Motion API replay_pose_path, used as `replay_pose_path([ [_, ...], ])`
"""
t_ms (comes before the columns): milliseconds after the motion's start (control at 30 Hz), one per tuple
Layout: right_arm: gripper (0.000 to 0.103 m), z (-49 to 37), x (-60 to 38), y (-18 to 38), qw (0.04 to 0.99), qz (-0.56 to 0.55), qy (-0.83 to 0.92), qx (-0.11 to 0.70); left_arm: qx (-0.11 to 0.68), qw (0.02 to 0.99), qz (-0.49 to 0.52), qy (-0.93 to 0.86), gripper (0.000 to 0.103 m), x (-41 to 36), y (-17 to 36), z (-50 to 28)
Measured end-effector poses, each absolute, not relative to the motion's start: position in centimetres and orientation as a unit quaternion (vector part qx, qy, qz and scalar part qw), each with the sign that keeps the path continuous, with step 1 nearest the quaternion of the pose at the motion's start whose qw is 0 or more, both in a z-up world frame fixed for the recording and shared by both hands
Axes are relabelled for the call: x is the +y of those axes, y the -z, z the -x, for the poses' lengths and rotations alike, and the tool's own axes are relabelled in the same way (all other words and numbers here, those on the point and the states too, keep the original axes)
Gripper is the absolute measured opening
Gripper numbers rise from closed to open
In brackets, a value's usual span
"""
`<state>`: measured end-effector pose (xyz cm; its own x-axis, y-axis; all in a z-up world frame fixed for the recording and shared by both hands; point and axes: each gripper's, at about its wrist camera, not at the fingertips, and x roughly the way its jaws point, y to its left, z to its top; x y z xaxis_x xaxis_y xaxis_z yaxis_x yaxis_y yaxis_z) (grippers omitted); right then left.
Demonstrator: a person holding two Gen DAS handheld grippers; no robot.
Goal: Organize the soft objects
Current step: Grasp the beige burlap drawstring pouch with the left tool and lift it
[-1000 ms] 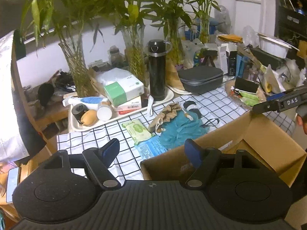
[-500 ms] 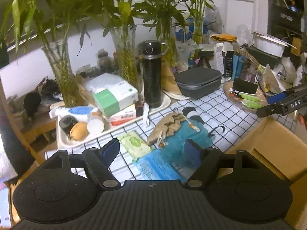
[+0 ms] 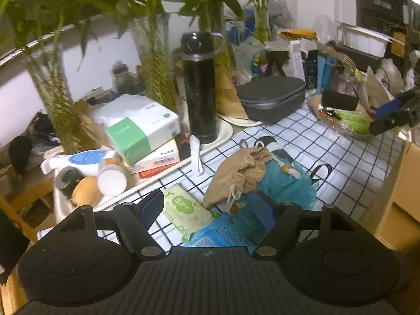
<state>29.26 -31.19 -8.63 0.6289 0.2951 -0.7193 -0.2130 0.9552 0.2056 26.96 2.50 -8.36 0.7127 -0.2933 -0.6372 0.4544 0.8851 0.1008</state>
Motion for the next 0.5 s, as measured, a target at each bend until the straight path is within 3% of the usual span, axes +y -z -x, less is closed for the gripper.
replay_pose_path([
  [267,0.103,-30.9,-31.5,9.4,0.897,-0.052,-0.137,0.417,0.322,0.895,-0.134,0.279,0.074,1.7,9.5,-29.4],
  [500,0.103,-32.4,-31.2,10.5,0.887,-0.053,-0.134,0.439,0.320,0.875,-0.170,0.320,0.054,-0.1,10.2,-30.5],
])
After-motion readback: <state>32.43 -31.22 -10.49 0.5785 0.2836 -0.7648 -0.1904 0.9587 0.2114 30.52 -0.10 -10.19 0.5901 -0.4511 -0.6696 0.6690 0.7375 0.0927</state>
